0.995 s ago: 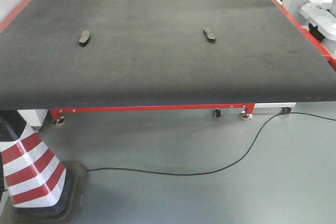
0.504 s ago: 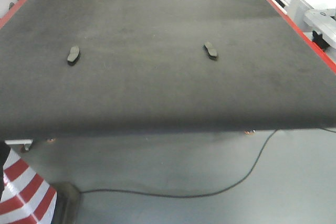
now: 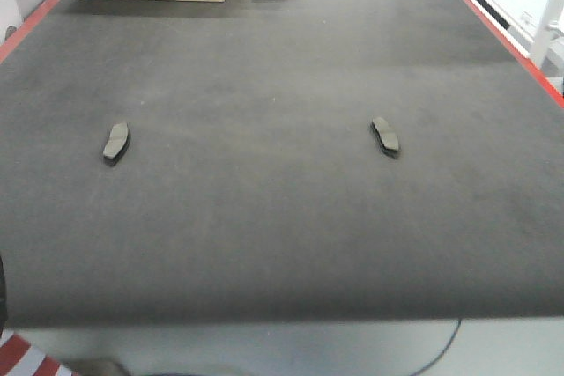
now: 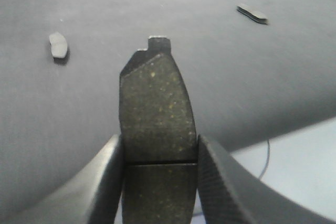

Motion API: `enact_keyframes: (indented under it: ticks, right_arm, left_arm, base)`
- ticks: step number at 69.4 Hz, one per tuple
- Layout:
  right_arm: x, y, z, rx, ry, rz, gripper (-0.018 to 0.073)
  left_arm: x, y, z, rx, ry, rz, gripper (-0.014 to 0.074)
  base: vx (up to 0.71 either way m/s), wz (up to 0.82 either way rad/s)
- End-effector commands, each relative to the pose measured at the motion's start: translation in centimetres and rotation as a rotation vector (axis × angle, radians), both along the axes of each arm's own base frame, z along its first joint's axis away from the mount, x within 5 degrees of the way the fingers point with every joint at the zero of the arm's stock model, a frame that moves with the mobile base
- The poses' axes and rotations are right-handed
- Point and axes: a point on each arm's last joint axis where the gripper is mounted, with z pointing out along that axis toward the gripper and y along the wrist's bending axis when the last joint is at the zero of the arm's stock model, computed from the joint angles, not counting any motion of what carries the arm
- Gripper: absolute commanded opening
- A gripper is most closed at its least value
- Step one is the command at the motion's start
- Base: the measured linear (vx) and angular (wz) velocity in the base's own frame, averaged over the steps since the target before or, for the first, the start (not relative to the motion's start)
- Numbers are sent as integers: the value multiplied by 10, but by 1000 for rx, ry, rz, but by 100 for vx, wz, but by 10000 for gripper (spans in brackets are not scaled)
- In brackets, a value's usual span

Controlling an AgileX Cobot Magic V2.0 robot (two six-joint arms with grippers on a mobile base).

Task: Move and align brake pads A on conveyor
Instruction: 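Turn and approach the conveyor belt holding both pads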

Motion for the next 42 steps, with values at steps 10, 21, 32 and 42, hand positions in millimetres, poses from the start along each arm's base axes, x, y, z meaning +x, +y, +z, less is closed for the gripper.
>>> enact_keyframes:
  ticks: [10,21,32,42]
  right_arm:
    - [3,-1,18,5,-116,-13,-4]
    - [3,-1,18,5,-116,-13,-4]
    - [3,-1,18,5,-117,-13,-4]
    - [3,-1,18,5,-117,-13,-4]
  left_arm:
    - [2,-3,17,-47,-103,-24,-6]
    - [2,-3,17,-47,-103,-24,-6]
    - [2,-3,17,-47,-103,-24,-6]
    - [2,-3,17,-47,-103,-24,-6]
  base:
    - [35,5]
    - [33,0]
    - [31,-1]
    - [28,0]
